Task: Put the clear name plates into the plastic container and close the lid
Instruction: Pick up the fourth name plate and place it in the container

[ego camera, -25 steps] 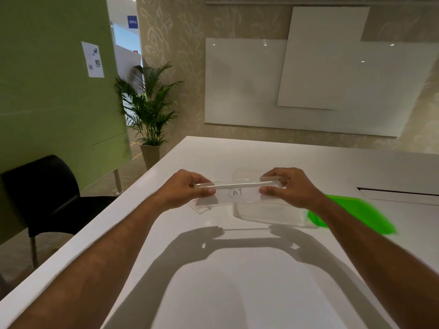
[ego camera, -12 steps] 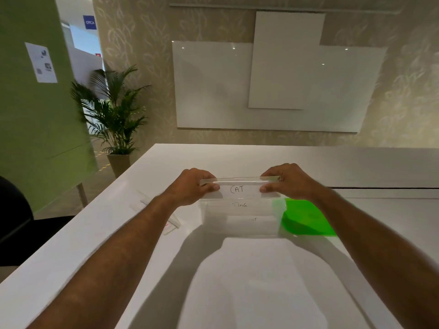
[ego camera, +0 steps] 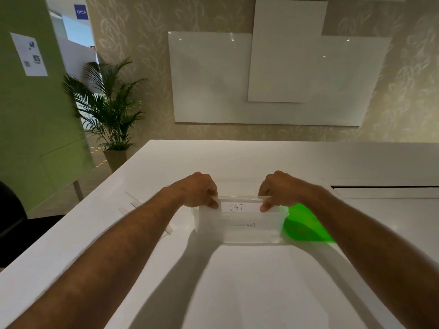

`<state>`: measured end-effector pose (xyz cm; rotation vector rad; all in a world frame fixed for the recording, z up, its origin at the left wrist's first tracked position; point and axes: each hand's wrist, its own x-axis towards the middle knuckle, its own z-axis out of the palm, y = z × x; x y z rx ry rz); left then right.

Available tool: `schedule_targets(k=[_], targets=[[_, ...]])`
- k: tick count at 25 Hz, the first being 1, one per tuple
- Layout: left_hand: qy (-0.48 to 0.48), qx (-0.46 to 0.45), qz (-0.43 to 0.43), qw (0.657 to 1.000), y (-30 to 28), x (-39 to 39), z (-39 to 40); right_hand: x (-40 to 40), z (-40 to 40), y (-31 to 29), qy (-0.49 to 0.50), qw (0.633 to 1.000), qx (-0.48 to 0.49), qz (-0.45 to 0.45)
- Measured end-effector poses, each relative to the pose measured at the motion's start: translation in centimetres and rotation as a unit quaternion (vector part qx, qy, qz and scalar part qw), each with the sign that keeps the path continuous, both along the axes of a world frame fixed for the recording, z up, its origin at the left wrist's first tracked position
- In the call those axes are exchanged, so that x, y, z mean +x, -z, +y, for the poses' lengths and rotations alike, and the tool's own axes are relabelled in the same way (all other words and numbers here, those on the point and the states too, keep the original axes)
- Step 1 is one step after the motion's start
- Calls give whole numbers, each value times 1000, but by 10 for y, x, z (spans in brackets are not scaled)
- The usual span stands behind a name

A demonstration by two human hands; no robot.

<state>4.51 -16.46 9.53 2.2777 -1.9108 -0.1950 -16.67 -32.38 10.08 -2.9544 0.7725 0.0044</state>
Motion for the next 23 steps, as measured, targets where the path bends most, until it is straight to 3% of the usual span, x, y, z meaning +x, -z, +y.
schedule_targets(k=[5,12,19,23], targets=[[3,56,-31,998,2,-4,-13,14,1,2,-11,996,-22,81],[3,104,-61,993,12,-10,-23,21,4,17,-23,991,-20,129],[-10,141,-65,988,14,-12,-25,23,4,20,-18,990,-25,136],[10,97,-68,993,13,-8,-21,22,10,12,0,995,28,93]])
